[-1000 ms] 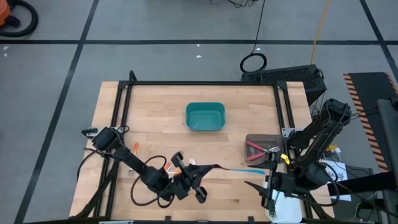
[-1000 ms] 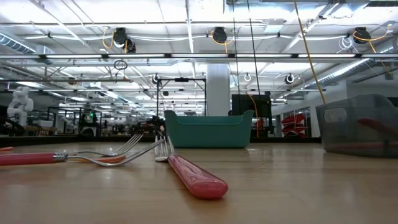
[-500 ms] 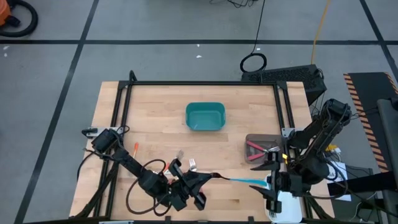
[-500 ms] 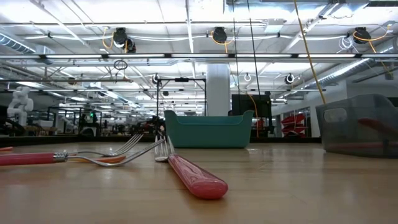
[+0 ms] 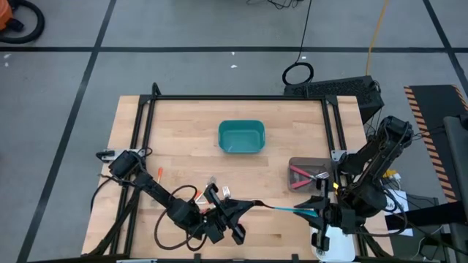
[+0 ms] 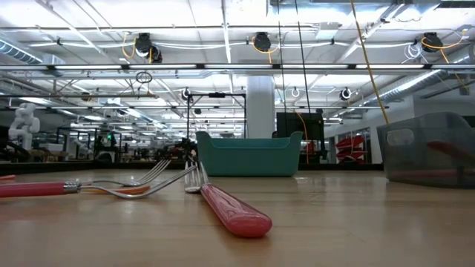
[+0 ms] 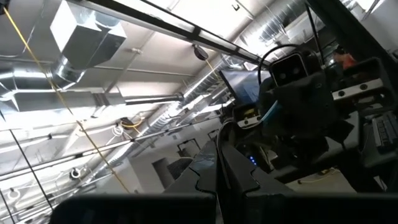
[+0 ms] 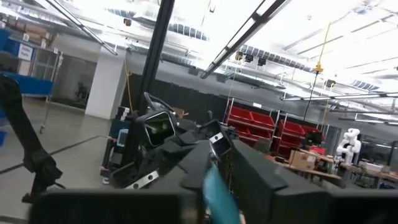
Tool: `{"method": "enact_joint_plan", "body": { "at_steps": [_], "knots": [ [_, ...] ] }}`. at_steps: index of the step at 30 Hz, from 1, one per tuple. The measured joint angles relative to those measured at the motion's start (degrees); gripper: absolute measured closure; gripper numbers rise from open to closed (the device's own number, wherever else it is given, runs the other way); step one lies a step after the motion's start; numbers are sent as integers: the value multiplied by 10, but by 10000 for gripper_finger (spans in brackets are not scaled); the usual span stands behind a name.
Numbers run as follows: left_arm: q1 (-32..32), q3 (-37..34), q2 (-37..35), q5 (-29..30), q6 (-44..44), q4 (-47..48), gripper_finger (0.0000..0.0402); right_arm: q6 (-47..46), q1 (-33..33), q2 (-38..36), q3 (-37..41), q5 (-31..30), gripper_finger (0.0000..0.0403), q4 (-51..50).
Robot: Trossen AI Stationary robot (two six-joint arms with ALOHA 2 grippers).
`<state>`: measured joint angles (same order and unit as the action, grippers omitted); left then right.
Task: Sort silverware by color (type)
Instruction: Put the blue fork into the white bin
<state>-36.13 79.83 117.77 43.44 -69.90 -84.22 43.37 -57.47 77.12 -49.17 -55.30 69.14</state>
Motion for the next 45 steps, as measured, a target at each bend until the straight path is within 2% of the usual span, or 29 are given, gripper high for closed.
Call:
{"method": "enact_joint_plan", "body": {
  "at_steps": [2, 4, 13, 16, 25, 45],
  "knots": [
    [1, 0, 0, 1, 3, 0, 401, -1, 0, 0, 0, -1, 384, -9],
    [1, 0, 0, 3, 6, 0, 401, 1, 0, 0, 0, -1, 392, -19],
    [1, 0, 0, 18, 15, 3, 402, 2, -4, 0, 0, -46, 384, -22],
    [1, 0, 0, 19, 17, 4, 401, 0, -8, 0, 0, -76, 368, -20],
    [1, 0, 0, 16, 26, 2, 401, 58, -31, 0, 0, -155, 285, -24],
    [15, 0, 0, 21, 69, 33, 401, 85, -38, 0, 0, -125, 321, -27]
  ]
}}
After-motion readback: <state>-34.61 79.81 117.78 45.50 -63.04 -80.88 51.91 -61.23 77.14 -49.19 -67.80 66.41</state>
